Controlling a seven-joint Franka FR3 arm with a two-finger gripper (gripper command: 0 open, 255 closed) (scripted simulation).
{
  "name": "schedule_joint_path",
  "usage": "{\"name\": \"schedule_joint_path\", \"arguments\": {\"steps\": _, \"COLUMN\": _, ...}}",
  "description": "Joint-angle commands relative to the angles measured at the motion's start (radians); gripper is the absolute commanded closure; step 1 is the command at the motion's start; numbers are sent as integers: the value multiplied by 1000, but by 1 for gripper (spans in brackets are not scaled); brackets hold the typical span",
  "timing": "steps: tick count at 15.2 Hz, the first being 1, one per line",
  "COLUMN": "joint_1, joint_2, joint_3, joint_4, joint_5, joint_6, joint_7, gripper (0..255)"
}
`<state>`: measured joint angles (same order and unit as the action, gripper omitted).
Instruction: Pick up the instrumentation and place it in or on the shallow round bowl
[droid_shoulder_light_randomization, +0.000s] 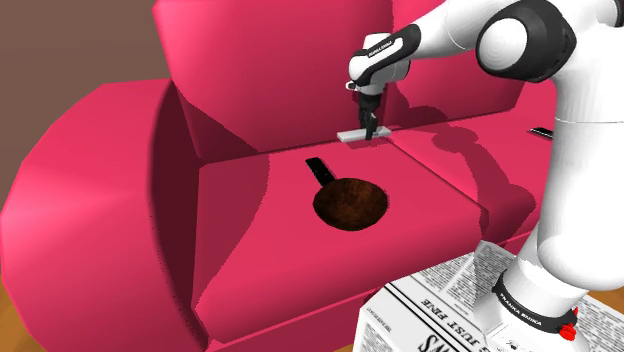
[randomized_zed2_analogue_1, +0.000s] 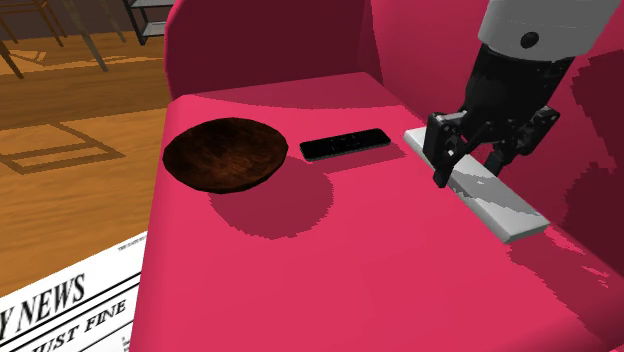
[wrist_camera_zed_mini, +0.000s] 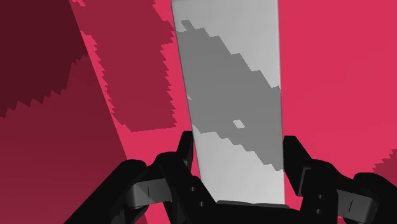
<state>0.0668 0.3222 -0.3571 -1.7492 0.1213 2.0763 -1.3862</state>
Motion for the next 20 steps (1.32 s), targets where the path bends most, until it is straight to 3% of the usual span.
{"name": "schedule_joint_path", "arguments": {"steps": 1, "joint_1": 0, "joint_2": -9, "joint_3": -2, "joint_4": 16, "joint_5": -4, "joint_6": -24, "joint_7": 2, "gripper": 255}}
{"name": "schedule_joint_path", "arguments": {"steps": 9, "joint_1": 2, "joint_2": -35, "joint_3": -7, "joint_4": 81, "joint_5": -17, "joint_6": -113, "joint_7": 10, "gripper": 255}}
{"name": "schedule_joint_path", "arguments": {"steps": 20, "joint_1": 148, "joint_2": -371, "joint_3": 67, "joint_4": -332, "joint_5": -149, "joint_6": -16, "joint_7": 267, "gripper": 255}}
